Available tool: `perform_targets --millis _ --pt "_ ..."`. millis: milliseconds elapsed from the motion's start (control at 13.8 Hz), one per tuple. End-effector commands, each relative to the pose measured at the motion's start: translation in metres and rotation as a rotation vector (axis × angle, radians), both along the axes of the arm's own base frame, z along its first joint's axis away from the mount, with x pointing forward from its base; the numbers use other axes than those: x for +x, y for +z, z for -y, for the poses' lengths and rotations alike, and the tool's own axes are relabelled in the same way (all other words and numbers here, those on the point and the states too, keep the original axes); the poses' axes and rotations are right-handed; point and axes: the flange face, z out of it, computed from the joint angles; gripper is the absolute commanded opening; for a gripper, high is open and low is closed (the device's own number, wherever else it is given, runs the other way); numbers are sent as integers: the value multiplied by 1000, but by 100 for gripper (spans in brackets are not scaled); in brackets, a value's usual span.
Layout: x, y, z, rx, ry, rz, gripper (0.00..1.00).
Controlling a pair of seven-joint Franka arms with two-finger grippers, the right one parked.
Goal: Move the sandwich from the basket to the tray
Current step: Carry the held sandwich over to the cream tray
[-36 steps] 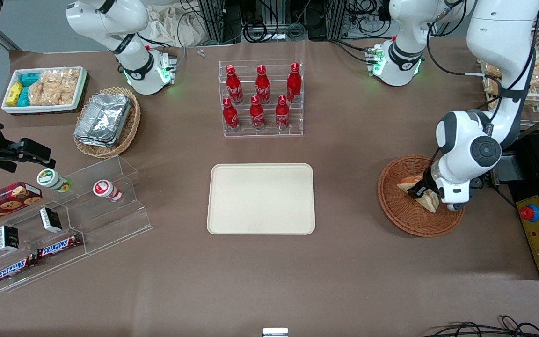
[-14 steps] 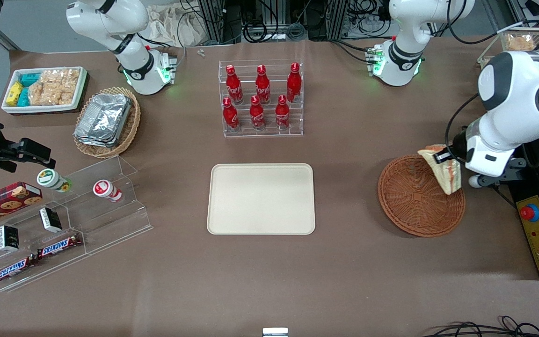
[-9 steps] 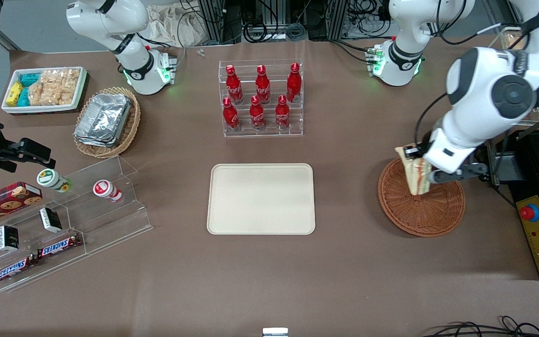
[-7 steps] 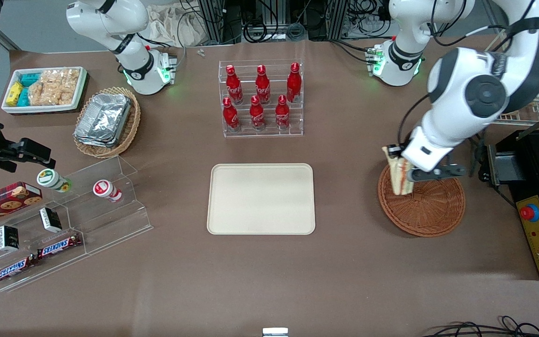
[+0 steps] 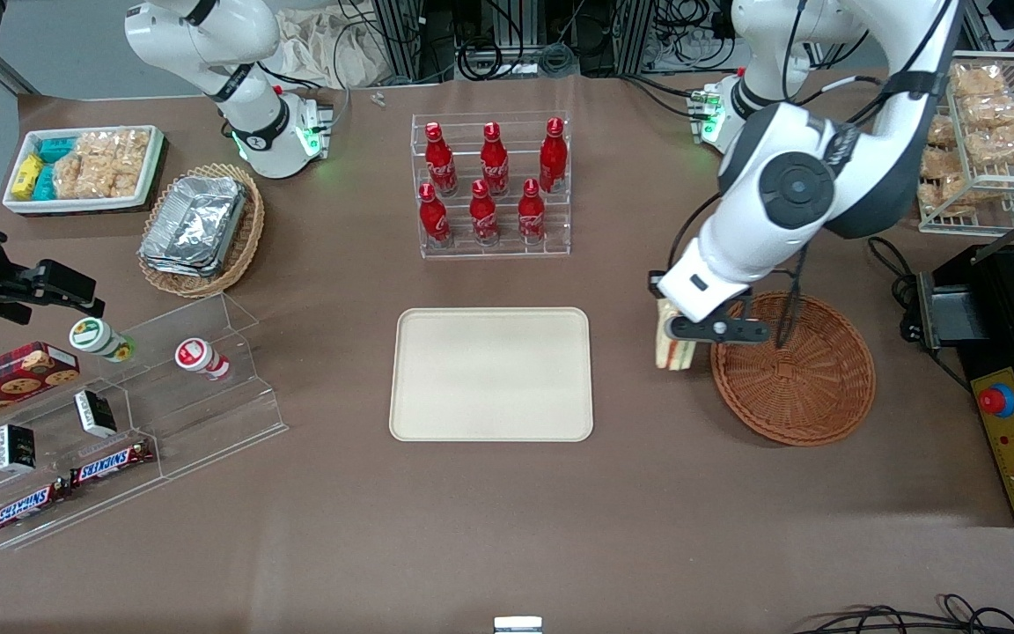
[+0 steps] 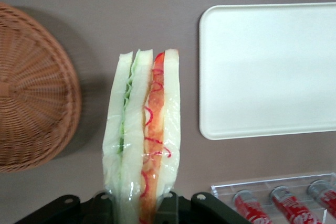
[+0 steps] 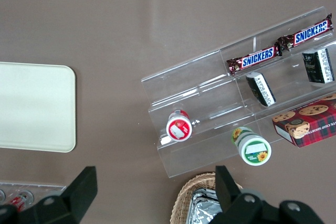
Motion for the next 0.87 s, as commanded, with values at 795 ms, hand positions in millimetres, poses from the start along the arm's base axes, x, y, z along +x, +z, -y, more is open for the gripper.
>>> perform_targets --millis 795 --pt "-19 -113 123 65 -2 75 0"
